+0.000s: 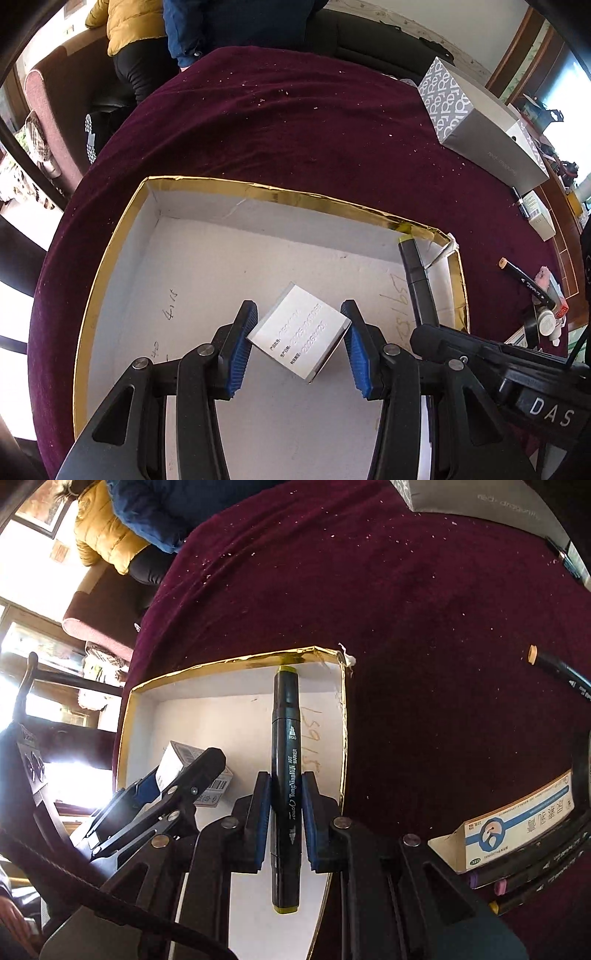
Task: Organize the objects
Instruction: 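Carry the white box and marker into the gold-rimmed lid and open both tools, then grasp the long white-and-blue medicine box with the left tool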
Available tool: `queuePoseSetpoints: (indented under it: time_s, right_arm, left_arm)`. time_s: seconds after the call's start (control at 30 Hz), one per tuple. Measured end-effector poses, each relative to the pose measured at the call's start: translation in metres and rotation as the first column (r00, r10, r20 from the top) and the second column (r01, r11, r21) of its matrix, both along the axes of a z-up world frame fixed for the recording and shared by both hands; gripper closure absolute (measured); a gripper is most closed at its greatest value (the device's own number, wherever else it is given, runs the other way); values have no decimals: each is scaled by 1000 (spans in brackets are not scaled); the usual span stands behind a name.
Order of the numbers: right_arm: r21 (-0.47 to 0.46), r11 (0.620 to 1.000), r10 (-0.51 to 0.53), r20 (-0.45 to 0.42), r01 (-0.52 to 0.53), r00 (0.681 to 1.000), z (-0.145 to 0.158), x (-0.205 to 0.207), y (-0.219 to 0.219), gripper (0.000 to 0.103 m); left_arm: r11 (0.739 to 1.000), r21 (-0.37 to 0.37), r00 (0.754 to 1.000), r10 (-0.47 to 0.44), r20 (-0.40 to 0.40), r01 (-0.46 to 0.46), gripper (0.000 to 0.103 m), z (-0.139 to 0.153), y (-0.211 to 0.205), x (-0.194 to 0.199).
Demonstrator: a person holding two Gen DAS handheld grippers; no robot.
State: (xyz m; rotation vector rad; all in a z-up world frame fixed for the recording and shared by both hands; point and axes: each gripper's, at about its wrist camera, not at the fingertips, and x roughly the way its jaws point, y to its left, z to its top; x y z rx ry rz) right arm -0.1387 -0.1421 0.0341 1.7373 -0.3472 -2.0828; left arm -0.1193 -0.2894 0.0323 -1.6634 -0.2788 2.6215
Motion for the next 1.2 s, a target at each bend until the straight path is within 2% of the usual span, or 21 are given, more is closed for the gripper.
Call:
queuePoseSetpoints:
  time_s: [0.23,0.3,0.47,0.67,0.77,0.83,0.87,0.9,0.93,0.97,1.0,1.03,1.1,1.2]
  right_arm:
    - [20,1000,-8,-20,9,1000,8,-1,1,88]
    - [36,999,-10,-47,12,999,14,0,1,83]
    - [51,998,-23,-100,28,995,37,4,12,82]
    - [85,995,-38,-219,58,975,76,16,43,82]
    - [130,986,-56,-349,107,935,104,33,70,80]
    - [167,972,-73,-459,167,885,123,49,92,52]
    - [173,965,-85,-502,197,861,128,56,105,18]
    - [173,963,-92,-517,209,851,130,57,114,8]
    - [164,964,-101,-506,210,857,128,56,129,8]
    - [159,963,-120,-468,217,875,123,53,141,9]
    - [123,967,-161,-392,225,906,113,47,163,12]
    - [79,969,-196,-341,236,920,104,44,180,13]
    - [53,960,-248,-287,274,925,90,46,211,13]
    - [66,952,-276,-237,299,932,71,51,245,13]
  left_arm:
    - [999,-45,1000,-16,15,16,58,2,4,-3]
    - [998,-58,1000,-24,4,24,58,6,5,-1]
    - [996,-91,999,-22,-39,19,58,22,8,5]
    - [993,-119,997,-36,-71,27,58,40,25,15]
    - [989,-145,996,-41,-84,29,58,49,37,23]
    - [987,-157,995,-44,-94,29,58,59,46,30]
    - [988,-153,994,-43,-96,28,58,62,49,32]
    - [991,-132,995,-40,-94,28,58,66,52,35]
    - [994,-101,995,-37,-92,28,58,69,56,38]
    - [997,-75,995,-38,-92,31,58,71,59,41]
    - [998,-46,995,-45,-92,41,58,74,65,44]
    - [998,-32,994,-55,-91,52,58,75,71,46]
    - [995,-21,991,-103,-90,101,58,74,93,49]
    - [982,-17,978,-191,-78,190,58,64,135,50]
